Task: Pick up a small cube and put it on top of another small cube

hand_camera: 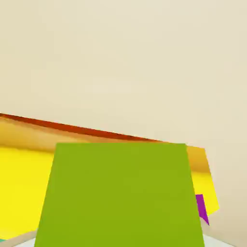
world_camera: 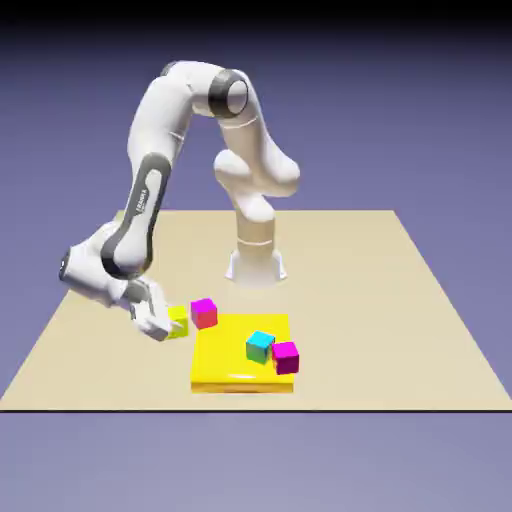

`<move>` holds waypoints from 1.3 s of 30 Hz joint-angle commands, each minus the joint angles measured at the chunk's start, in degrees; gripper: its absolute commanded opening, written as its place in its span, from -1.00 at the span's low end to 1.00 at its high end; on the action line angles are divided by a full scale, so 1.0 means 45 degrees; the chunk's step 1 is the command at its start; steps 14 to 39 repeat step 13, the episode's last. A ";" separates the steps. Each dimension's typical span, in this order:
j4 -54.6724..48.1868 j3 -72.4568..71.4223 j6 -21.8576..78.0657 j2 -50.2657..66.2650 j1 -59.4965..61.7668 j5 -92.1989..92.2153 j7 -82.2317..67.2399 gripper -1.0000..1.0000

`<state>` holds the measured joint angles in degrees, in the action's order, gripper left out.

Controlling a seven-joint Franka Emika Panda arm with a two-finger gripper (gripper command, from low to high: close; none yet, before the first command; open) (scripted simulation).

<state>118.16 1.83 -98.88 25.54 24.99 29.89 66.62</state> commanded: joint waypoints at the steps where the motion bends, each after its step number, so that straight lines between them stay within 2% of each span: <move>1: -0.0462 -0.0460 0.0261 -0.0006 -0.0448 -0.0031 0.0503 -1.00; 5: -0.2131 -0.2121 0.1183 -0.0028 -0.2072 -0.0038 0.2301 -1.00; 10: -0.0665 -0.2376 -0.0685 0.0326 -0.2515 0.0401 0.1830 -1.00; 11: -0.0665 -0.2376 -0.0685 0.0326 -0.2515 0.0401 0.1830 1.00; 13: -0.1099 -0.2300 -0.0132 0.0221 -0.2384 0.0271 0.1969 1.00; 39: -0.1099 -0.2300 -0.0132 0.0221 -0.2384 0.0271 0.1969 1.00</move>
